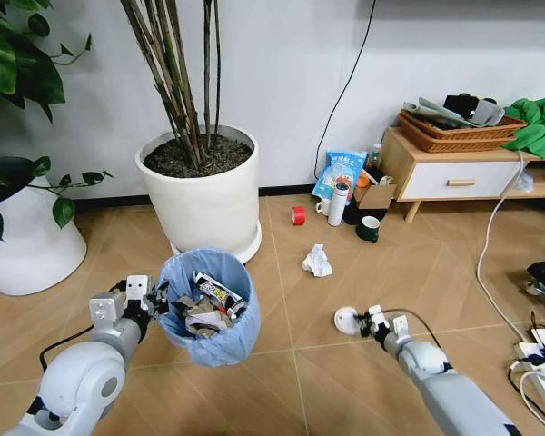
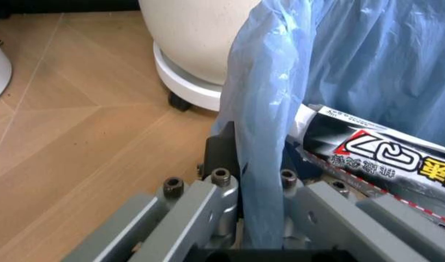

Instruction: Pick up the trash bin and place the garbage on the floor into it.

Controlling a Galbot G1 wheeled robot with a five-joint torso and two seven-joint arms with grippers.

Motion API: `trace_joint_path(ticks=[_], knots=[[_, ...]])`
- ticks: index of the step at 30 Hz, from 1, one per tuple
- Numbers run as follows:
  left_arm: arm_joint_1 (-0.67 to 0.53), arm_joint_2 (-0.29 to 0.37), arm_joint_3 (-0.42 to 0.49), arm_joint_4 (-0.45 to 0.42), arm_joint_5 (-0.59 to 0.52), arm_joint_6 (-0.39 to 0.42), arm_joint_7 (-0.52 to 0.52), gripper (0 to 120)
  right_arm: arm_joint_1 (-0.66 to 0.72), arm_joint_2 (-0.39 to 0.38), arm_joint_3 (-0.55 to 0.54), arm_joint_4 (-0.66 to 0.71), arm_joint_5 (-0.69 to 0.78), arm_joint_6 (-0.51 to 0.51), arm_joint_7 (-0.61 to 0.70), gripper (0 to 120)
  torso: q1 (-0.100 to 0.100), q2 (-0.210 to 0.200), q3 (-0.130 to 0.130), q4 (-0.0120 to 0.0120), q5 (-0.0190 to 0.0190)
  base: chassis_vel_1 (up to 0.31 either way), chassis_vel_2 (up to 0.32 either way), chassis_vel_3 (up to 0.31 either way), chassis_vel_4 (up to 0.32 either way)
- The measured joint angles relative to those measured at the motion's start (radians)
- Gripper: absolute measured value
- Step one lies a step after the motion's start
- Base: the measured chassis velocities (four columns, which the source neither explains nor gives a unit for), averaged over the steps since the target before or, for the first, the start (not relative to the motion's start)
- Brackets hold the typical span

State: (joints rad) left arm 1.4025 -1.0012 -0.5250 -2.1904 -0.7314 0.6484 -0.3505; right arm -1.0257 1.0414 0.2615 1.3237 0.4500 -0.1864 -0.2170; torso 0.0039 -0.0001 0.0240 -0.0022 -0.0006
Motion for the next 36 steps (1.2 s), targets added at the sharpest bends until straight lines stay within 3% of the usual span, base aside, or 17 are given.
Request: trace_joint_path(ticks=[12, 16, 26, 33, 36], knots=[[-0.037, 0.021, 0.030, 0.037, -0.037, 0.006, -0.005, 0, 0.004, -0.131, 0.032, 0.506, 0.155, -0.113, 0.066, 0, 0.000, 0.000, 0.000, 0.0001, -0.0007, 0.000, 0.000, 0.000, 0.000], [-0.073, 0.035, 0.047, 0.067, -0.050, 0.009, -0.007, 0, 0.037, -0.142, 0.017, 0.597, 0.194, -0.143, 0.087, 0, 0.000, 0.000, 0.000, -0.0001, 0.0001, 0.000, 0.000, 0.000, 0.000], [-0.171, 0.059, 0.123, 0.129, -0.087, 0.016, -0.016, 0, 0.128, -0.151, -0.022, 0.758, 0.294, -0.217, 0.118, 0, 0.000, 0.000, 0.000, 0.0001, 0.0003, 0.000, 0.000, 0.000, 0.000], [-0.340, 0.083, 0.245, 0.187, -0.189, 0.030, -0.069, 0, 0.165, -0.171, -0.057, 0.803, 0.335, -0.231, 0.098, 0, 0.000, 0.000, 0.000, -0.0002, -0.0003, 0.000, 0.000, 0.000, 0.000], [-0.437, 0.068, 0.344, 0.238, -0.213, 0.032, -0.089, 0, 0.175, -0.179, -0.073, 0.814, 0.340, -0.234, 0.077, 0, 0.000, 0.000, 0.000, -0.0003, -0.0002, 0.000, 0.000, 0.000, 0.000]])
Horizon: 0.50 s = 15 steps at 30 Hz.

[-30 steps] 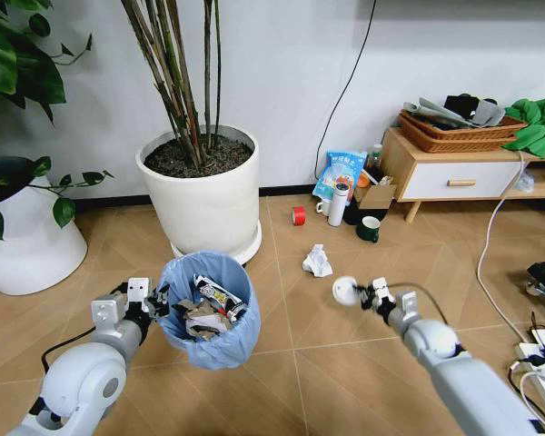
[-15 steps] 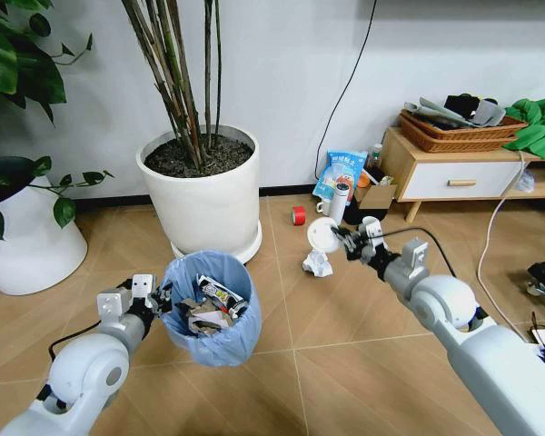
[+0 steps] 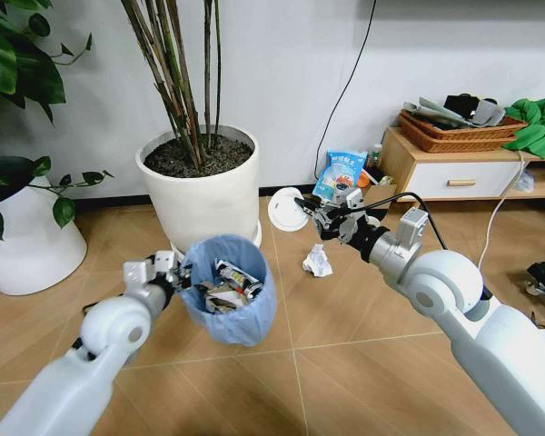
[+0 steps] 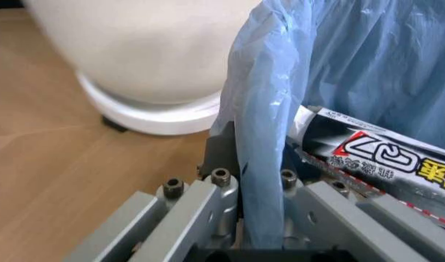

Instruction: Pick up the trash bin and place the garbage on the floor into it.

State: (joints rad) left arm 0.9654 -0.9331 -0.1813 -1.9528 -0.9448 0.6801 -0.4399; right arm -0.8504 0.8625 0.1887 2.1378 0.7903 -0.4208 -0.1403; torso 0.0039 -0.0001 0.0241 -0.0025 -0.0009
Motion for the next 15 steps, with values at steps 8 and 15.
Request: trace_joint_path(ticks=[8, 15], knots=[[-0.092, -0.035, 0.087, 0.042, -0.024, 0.000, -0.023, 0, 0.029, -0.002, -0.072, 0.012, 0.003, -0.007, -0.008, 0, 0.000, 0.000, 0.000, 0.0001, 0.0000, 0.000, 0.000, 0.000, 0.000], [-0.132, -0.039, 0.105, 0.054, -0.041, 0.000, -0.029, 0, 0.044, -0.011, -0.165, -0.009, -0.057, -0.034, -0.021, 3, 0.000, 0.000, 0.000, 0.0002, 0.0002, 0.000, 0.000, 0.000, 0.000]])
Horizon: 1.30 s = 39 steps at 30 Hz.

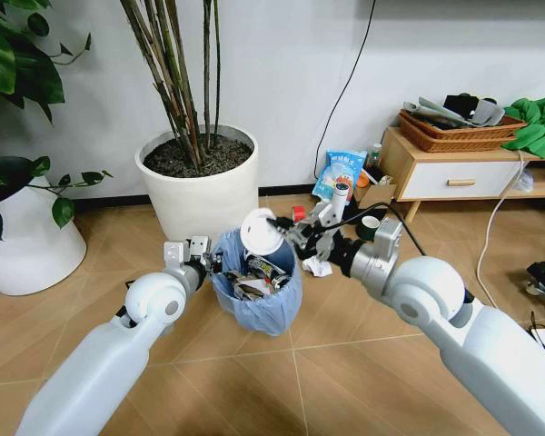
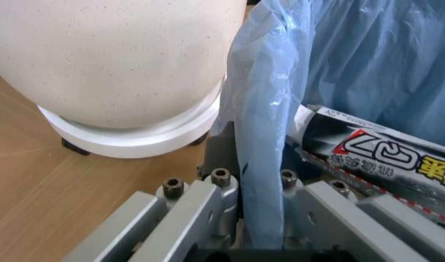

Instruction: Pick up the trash bin and place the garbage on the floor into it.

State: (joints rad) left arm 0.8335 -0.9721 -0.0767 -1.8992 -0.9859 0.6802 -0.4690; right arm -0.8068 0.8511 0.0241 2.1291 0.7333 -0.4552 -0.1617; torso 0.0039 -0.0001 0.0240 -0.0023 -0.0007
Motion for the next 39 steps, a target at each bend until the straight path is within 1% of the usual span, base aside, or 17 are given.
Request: trace_joint_path(ticks=[2, 4, 6, 7, 10, 11, 13, 15, 16, 18, 20, 23, 28, 32, 34, 37, 39], knots=[[0.001, 0.000, -0.003, -0.003, -0.001, 0.000, -0.001, 0, 0.010, 0.006, -0.019, -0.021, -0.031, 0.000, 0.005, 14, 0.000, 0.000, 0.000, 0.0000, 0.0000, 0.000, 0.000, 0.000, 0.000], [0.001, 0.000, -0.003, -0.003, -0.001, 0.000, -0.001, 0, 0.010, 0.007, -0.020, -0.022, -0.032, 0.000, 0.006, 15, 0.000, 0.000, 0.000, 0.0000, 0.0000, 0.000, 0.000, 0.000, 0.000], [0.009, 0.002, -0.008, -0.008, -0.001, 0.000, -0.002, 0, 0.017, 0.013, -0.030, -0.037, -0.036, 0.001, 0.014, 26, 0.000, 0.000, 0.000, 0.0000, -0.0001, 0.000, 0.000, 0.000, 0.000], [0.009, 0.002, -0.008, -0.008, -0.001, 0.000, -0.002, 0, 0.017, 0.013, -0.030, -0.037, -0.036, 0.001, 0.014, 26, 0.000, 0.000, 0.000, 0.0000, -0.0001, 0.000, 0.000, 0.000, 0.000], [0.018, 0.004, -0.016, -0.015, 0.000, 0.000, -0.002, 0, 0.017, 0.018, -0.031, -0.057, -0.039, 0.006, 0.019, 43, 0.000, 0.000, 0.000, 0.0001, -0.0002, 0.000, 0.000, 0.000, 0.000], [0.018, 0.004, -0.016, -0.015, 0.000, 0.000, -0.002, 0, 0.017, 0.018, -0.031, -0.057, -0.039, 0.006, 0.019, 43, 0.000, 0.000, 0.000, 0.0001, -0.0002, 0.000, 0.000, 0.000, 0.000], [0.022, 0.006, -0.019, -0.019, 0.000, 0.000, -0.001, 0, 0.014, 0.022, -0.027, -0.062, -0.032, 0.006, 0.029, 52, 0.000, 0.000, 0.000, 0.0000, 0.0000, 0.000, 0.000, 0.000, 0.000], [0.024, 0.007, -0.021, -0.021, 0.000, 0.000, -0.001, 0, 0.013, 0.022, -0.025, -0.063, -0.030, 0.006, 0.035, 56, 0.000, 0.000, 0.000, 0.0000, -0.0001, 0.000, 0.000, 0.000, 0.000], [0.025, 0.010, -0.022, -0.024, 0.000, 0.001, -0.001, 0, 0.010, 0.022, -0.024, -0.063, -0.029, 0.006, 0.038, 61, 0.000, 0.000, 0.000, 0.0000, -0.0001, 0.000, 0.000, 0.000, 0.000], [0.033, 0.013, -0.029, -0.031, 0.000, 0.001, -0.001, 0, 0.002, 0.021, -0.008, -0.063, -0.026, 0.007, 0.047, 71, 0.000, 0.000, 0.000, 0.0000, -0.0001, 0.000, 0.000, 0.000, 0.000], [0.038, 0.014, -0.033, -0.033, 0.000, 0.001, -0.001, 0, -0.004, 0.021, -0.001, -0.063, -0.026, 0.009, 0.054, 73, 0.000, 0.000, 0.000, 0.0000, -0.0001, 0.000, 0.000, 0.000, 0.000], [0.096, 0.024, -0.076, -0.054, 0.015, 0.002, 0.006, 0, -0.050, 0.023, 0.047, -0.064, -0.023, 0.012, 0.117, 90, 0.000, 0.000, 0.000, -0.0001, -0.0001, 0.000, 0.000, 0.000, 0.000], [0.173, 0.029, -0.147, -0.079, 0.049, 0.003, 0.023, 0, -0.101, 0.046, 0.079, -0.092, -0.065, 0.022, 0.173, 99, 0.000, 0.000, 0.000, -0.0001, -0.0001, 0.000, 0.000, 0.000, 0.000], [0.249, 0.051, -0.215, -0.121, 0.073, 0.003, 0.029, 0, -0.163, 0.072, 0.120, -0.136, -0.122, 0.027, 0.255, 100, 0.000, 0.000, 0.000, 0.0004, 0.0000, 0.000, 0.000, 0.000, 0.000], [0.259, 0.055, -0.224, -0.131, 0.074, 0.003, 0.029, 0, -0.181, 0.074, 0.133, -0.139, -0.133, 0.029, 0.269, 100, 0.000, 0.000, 0.000, 0.0004, -0.0002, 0.000, 0.000, 0.000, 0.000], [0.286, 0.068, -0.239, -0.154, 0.074, 0.004, 0.024, 0, -0.239, 0.083, 0.176, -0.140, -0.158, 0.033, 0.296, 100, 0.000, 0.000, 0.000, 0.0000, 0.0002, 0.000, 0.000, 0.000, 0.000], [0.318, 0.078, -0.251, -0.180, 0.072, 0.017, 0.018, 0, -0.322, 0.095, 0.257, -0.131, -0.181, 0.044, 0.299, 100, 0.000, 0.000, 0.000, 0.0001, -0.0001, 0.000, 0.000, 0.000, 0.000]])
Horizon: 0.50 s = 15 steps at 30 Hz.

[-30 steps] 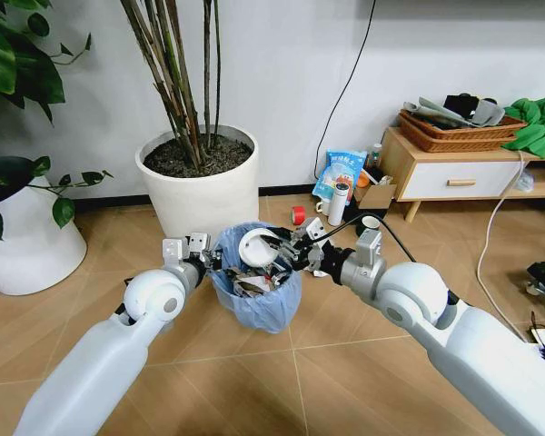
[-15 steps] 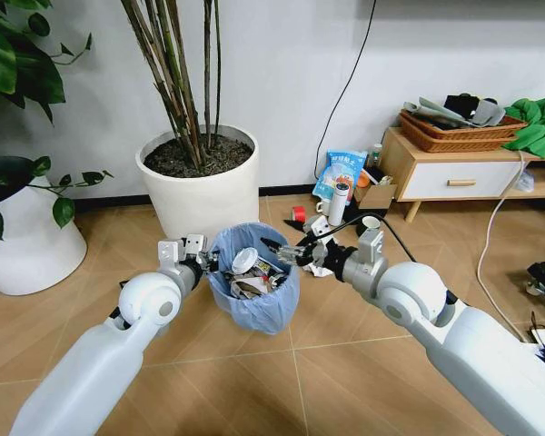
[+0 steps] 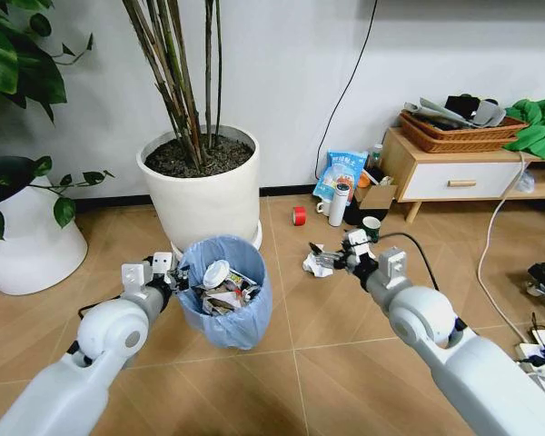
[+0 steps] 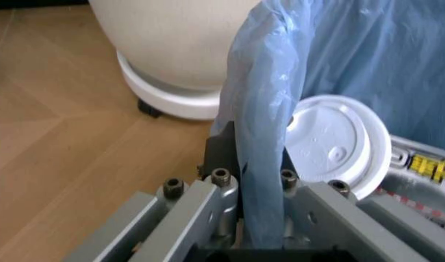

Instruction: Pick up the trash bin and place the garbage on the floor into it.

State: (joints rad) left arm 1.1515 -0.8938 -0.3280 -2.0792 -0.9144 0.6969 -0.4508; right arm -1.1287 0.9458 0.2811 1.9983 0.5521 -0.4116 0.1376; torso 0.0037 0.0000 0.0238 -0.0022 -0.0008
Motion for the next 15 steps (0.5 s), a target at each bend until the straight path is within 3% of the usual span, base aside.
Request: trace_joint_path(ticks=[8, 15], knots=[[0.139, -0.014, -0.071, -0.075, 0.019, 0.003, -0.001, 0, -0.149, 0.042, 0.161, 0.025, -0.030, 0.020, -0.028, 100, 0.000, 0.000, 0.000, -0.0002, 0.0003, 0.000, 0.000, 0.000, 0.000], [0.252, -0.041, -0.131, -0.125, 0.046, 0.004, 0.005, 0, -0.198, 0.084, 0.190, 0.018, -0.066, 0.034, -0.070, 100, 0.000, 0.000, 0.000, 0.0001, -0.0001, 0.000, 0.000, 0.000, 0.000]])
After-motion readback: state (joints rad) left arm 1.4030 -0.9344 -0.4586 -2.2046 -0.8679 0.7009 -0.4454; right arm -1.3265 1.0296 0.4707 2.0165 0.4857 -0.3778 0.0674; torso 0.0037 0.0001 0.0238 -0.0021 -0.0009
